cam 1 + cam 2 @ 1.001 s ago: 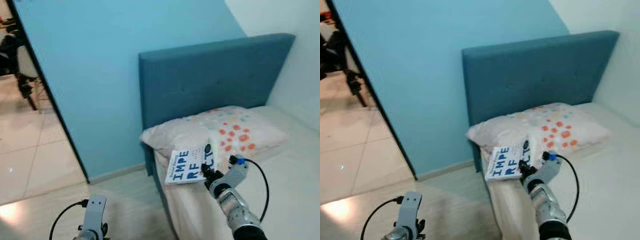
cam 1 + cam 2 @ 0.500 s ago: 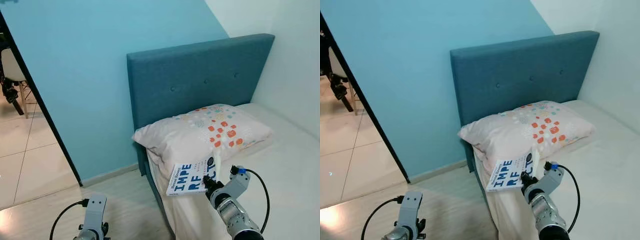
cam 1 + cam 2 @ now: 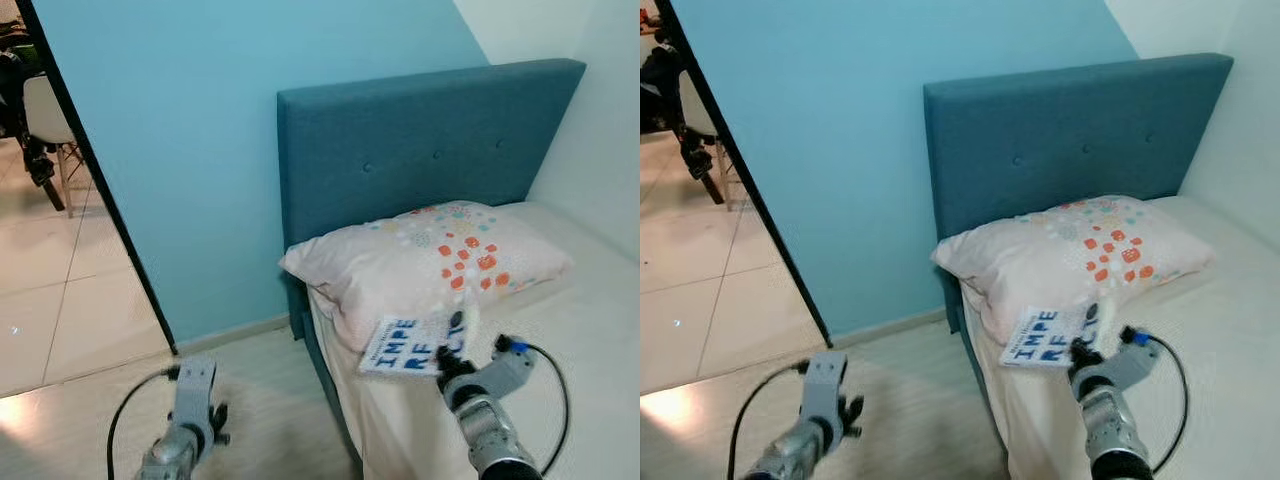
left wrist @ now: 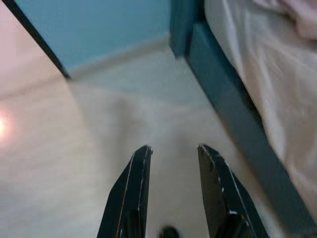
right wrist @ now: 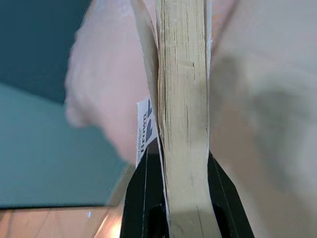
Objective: Clean up the room
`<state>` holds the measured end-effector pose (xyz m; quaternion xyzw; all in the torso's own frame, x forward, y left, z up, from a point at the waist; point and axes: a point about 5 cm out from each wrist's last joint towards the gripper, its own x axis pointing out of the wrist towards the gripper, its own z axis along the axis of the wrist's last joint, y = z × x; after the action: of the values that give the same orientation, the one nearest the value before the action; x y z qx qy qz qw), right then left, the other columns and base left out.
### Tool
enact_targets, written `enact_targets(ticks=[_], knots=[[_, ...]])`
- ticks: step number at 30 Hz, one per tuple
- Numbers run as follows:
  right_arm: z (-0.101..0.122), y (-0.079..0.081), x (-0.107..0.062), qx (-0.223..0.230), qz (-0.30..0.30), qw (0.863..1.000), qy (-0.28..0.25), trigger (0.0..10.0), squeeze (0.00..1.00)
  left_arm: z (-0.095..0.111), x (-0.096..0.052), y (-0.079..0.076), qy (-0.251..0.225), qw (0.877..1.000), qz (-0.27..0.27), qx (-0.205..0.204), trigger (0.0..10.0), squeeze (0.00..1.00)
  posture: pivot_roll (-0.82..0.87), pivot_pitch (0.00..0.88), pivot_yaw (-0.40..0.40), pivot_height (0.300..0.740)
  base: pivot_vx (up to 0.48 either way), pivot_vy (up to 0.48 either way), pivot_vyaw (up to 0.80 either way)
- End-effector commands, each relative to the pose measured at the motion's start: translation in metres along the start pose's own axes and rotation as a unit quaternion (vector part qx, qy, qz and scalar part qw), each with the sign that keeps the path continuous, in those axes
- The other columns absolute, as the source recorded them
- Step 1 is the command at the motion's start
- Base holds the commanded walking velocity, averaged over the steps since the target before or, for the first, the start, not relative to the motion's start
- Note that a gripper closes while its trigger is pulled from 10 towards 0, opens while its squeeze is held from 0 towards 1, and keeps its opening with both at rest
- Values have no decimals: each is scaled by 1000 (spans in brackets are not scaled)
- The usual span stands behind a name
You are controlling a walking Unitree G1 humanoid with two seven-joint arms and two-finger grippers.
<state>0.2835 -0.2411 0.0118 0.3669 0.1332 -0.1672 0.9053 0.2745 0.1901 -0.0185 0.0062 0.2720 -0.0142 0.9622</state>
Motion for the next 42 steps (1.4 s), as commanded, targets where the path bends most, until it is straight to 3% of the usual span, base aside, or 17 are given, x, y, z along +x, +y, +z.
enact_targets(ticks=[1, 14, 22, 25, 29, 32, 34, 38, 39, 42], knots=[[3, -7, -3, 15, -11, 1000, -18, 10000, 0, 2, -1, 11, -5, 1000, 16, 1, 10000, 0, -4, 33, 16, 615, 0, 0, 0], [12, -26, -9, 81, -31, 993, -80, 10000, 0, 0, -5, 23, -13, 1000, 18, 15, 10000, 0, 35, 93, 53, 575, 0, 0, 0], [4, -35, -11, 101, -69, 990, -76, 10000, 0, -11, -13, 33, -5, 999, 17, 27, 10000, 0, 59, 137, 67, 575, 0, 0, 0], [5, -30, -8, 108, -66, 989, -76, 10000, 0, -14, -15, 35, -3, 999, 17, 29, 10000, 0, 65, 145, 69, 575, 0, 0, 0], [14, -23, -2, 160, -74, 979, -100, 10000, 0, -19, -18, 37, -3, 999, 14, 33, 10000, 0, 85, 173, 72, 575, 0, 0, 0], [16, -21, -1, 175, -77, 976, -106, 10000, 0, -20, -19, 37, -3, 999, 13, 33, 10000, 0, 85, 173, 72, 575, 0, 0, 0], [17, -12, 5, 206, -75, 970, -108, 10000, 0, -23, -20, 36, -2, 999, 7, 38, 10000, 0, 99, 189, 72, 575, 0, 0, 0], [14, 2, 10, 220, -61, 969, -98, 10000, 0, -25, -22, 36, -2, 999, 3, 42, 10000, 0, 109, 201, 73, 575, 0, 0, 0], [9, 17, 15, 230, -45, 969, -82, 10000, 0, -27, -23, 36, -2, 999, -3, 47, 10000, 0, 121, 210, 73, 575, 0, 0, 0], [6, 22, 16, 235, -41, 968, -77, 10000, 0, -28, -23, 36, -1, 999, -6, 49, 10000, 0, 123, 211, 74, 575, 0, 0, 0]])
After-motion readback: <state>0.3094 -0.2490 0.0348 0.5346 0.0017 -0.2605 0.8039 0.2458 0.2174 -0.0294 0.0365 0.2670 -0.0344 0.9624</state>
